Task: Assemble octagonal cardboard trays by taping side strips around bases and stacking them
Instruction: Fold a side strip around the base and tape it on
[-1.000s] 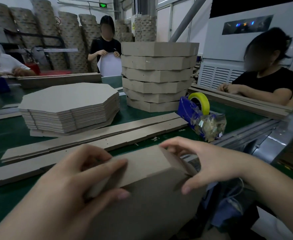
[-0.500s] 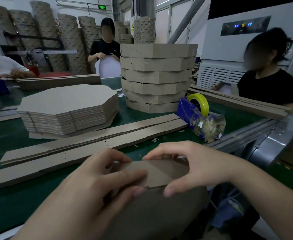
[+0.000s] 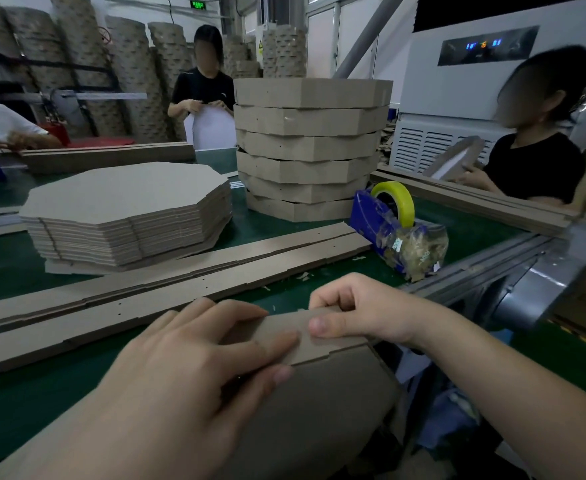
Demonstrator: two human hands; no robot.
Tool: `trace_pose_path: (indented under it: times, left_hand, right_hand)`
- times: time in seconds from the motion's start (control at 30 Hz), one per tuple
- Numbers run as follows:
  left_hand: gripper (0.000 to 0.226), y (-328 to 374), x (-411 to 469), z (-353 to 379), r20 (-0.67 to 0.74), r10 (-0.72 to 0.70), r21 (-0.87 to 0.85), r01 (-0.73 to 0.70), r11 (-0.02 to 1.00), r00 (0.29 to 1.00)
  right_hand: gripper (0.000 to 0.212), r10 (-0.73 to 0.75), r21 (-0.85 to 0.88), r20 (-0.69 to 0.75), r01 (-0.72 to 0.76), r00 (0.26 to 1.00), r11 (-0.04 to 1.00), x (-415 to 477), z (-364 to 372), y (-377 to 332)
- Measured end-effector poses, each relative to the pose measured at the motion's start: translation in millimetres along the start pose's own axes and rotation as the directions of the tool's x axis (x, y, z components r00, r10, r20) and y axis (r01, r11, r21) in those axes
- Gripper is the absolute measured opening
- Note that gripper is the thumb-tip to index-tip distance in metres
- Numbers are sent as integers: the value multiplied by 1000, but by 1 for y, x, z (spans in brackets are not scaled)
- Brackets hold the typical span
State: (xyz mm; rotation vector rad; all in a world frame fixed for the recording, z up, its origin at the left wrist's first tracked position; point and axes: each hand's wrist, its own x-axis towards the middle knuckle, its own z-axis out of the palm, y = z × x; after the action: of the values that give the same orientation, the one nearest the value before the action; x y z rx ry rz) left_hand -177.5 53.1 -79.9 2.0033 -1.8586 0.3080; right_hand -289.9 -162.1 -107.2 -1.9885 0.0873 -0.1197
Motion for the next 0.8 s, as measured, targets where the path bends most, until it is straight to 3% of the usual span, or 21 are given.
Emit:
trace_pose_path:
  times: [0.23,0.33,0.4,0.43,0.47,0.5,0.57,0.6,0.7,0.8]
  left_hand:
    - [35,-8,1,7,-52,50,59,-47,997,997]
    - [36,-12,1,13,-81,90,101,-81,992,993]
    - [35,-13,1,16,-101,93,103,-83,991,990]
    - [35,-14,1,17,-110,95,101,-84,991,989]
    - [35,-15,1,18,-119,98,98,-86,991,988]
    - [35,-16,1,18,-126,100,95,-88,992,987]
    - [35,-15,1,19,-132,105,80,-95,992,986]
    - [35,-15,1,19,-133,107,71,-98,993,985]
    - [35,-14,2,20,-130,109,64,-102,993,985]
    - [36,-13,4,20,-131,108,63,-101,993,985]
  right_hand:
    - [10,-73,-20,-3,73,997,997,2,1,6]
    - [18,-91,-138,-90,78,992,987,-4,3,13]
    - [22,-128,-248,-250,64,960,967,-8,-7,16]
    - [24,-146,-266,-401,38,904,963,-10,-19,17]
    - [24,-157,-269,-581,-5,799,963,-12,-35,19]
    - [20,-164,-277,-746,-77,646,958,-13,-56,23]
    - [13,-147,-271,-926,-342,347,900,-18,-105,33]
    - [15,-102,-226,-957,-472,273,852,-21,-129,39]
    - [31,236,20,-941,-657,243,754,-24,-173,61]
    - [22,494,256,-817,-582,296,772,-23,-179,72]
